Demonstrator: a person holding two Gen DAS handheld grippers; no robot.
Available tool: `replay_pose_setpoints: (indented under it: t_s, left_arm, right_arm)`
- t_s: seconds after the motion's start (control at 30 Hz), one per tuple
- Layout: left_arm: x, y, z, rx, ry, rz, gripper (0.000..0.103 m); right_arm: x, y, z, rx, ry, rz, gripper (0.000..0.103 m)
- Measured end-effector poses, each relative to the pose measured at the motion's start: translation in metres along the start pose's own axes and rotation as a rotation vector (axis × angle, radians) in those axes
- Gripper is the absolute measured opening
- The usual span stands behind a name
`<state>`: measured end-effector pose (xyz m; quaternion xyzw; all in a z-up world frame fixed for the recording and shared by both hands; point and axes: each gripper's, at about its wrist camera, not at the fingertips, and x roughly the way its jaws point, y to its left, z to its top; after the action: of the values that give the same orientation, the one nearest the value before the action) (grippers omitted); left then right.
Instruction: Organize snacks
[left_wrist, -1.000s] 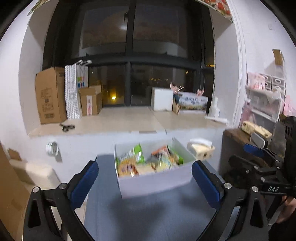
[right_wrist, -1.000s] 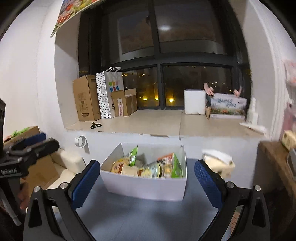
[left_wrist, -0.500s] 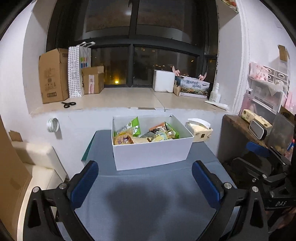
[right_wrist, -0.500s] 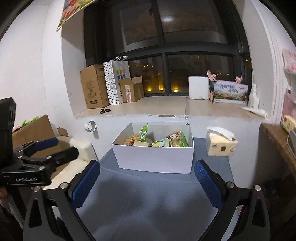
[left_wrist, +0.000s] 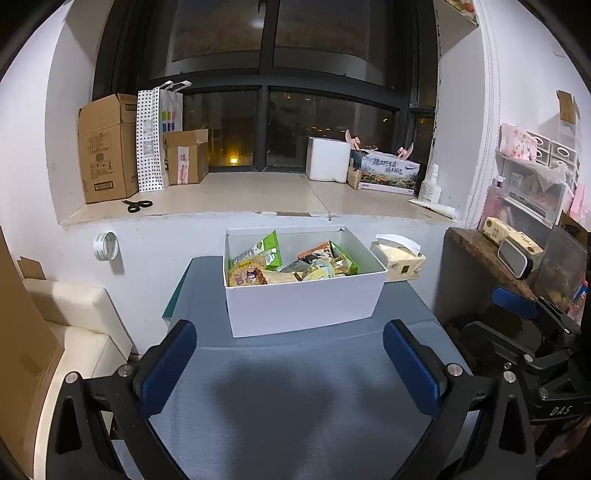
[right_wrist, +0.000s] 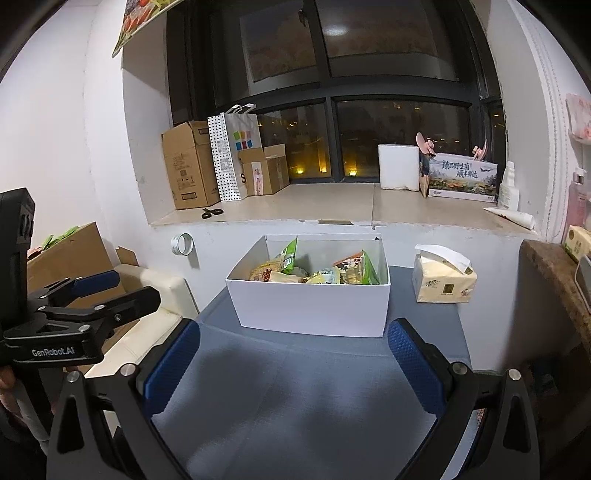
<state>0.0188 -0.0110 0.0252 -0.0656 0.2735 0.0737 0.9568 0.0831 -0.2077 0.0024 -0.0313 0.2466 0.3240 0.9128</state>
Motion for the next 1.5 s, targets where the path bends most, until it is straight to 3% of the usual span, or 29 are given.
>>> replay_pose_setpoints:
  t_s: [1.5]
  left_arm:
    - [0.0053,-0.0080,-0.0018,0.021,0.018,-0.013,0.103]
  right_arm:
    - [-0.0019,-0.0021,-0.0019,0.036,0.004,0.025,0.103]
